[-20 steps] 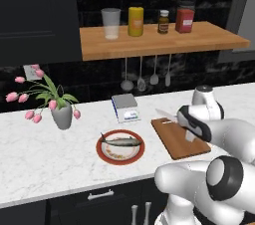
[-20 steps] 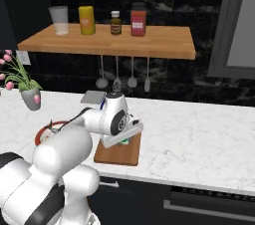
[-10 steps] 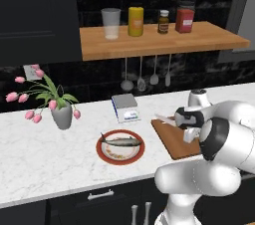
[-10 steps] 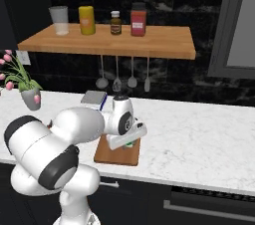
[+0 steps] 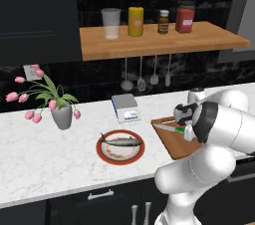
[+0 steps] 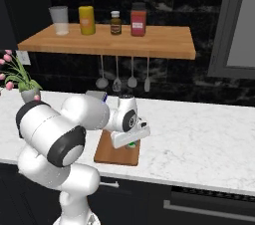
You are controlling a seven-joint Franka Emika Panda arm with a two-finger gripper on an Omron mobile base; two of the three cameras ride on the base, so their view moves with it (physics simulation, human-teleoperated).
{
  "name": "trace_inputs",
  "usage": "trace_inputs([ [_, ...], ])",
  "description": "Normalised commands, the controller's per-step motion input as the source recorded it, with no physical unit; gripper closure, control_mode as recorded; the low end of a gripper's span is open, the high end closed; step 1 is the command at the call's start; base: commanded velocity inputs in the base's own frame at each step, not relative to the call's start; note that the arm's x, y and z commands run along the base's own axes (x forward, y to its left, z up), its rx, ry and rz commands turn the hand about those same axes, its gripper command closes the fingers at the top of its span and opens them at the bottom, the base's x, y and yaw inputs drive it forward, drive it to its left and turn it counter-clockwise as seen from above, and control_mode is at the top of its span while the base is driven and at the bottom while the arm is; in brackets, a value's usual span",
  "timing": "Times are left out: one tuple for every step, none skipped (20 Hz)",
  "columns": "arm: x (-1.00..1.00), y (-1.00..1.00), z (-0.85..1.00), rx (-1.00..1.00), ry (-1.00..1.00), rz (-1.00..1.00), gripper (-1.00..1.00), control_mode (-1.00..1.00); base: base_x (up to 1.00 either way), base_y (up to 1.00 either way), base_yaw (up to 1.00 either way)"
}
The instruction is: Pick up the knife from the drawer and place it on the cutting board. Then place the meat from the plate to the cutting board.
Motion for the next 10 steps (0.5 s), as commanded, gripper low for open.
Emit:
trace_inputs([
  [-0.14, 0.00, 0.29, 0.00, -0.08, 0.00, -1.00, -1.00, 0.00, 0.00, 0.00],
  [-0.14, 0.00, 0.34, 0.00, -0.12, 0.00, -1.00, -1.00, 0.00, 0.00, 0.00],
  [-0.25, 0.00, 0.41, 0.00, -0.14, 0.00, -1.00, -1.00, 0.00, 0.00, 0.00],
  [-0.30, 0.00, 0.43, 0.00, -0.14, 0.00, -1.00, -1.00, 0.00, 0.00, 0.00],
  [-0.36, 0.00, 0.44, 0.00, -0.14, 0.00, -1.00, -1.00, 0.00, 0.00, 0.00],
  [-0.48, 0.00, 0.48, 0.00, -0.17, 0.00, -1.00, -1.00, 0.00, 0.00, 0.00],
  [-0.57, 0.00, 0.57, 0.00, -0.21, 0.00, -1.00, -1.00, 0.00, 0.00, 0.00],
  [-0.55, 0.12, 0.57, 0.00, -0.21, 0.01, -1.00, -1.00, 0.00, 0.00, 0.00],
  [-0.47, 0.25, 0.53, 0.00, -0.22, 0.03, -1.00, -1.00, 0.00, 0.00, 0.00],
  [-0.39, 0.35, 0.47, 0.00, -0.24, 0.06, -1.00, -1.00, 0.00, 0.00, 0.00],
])
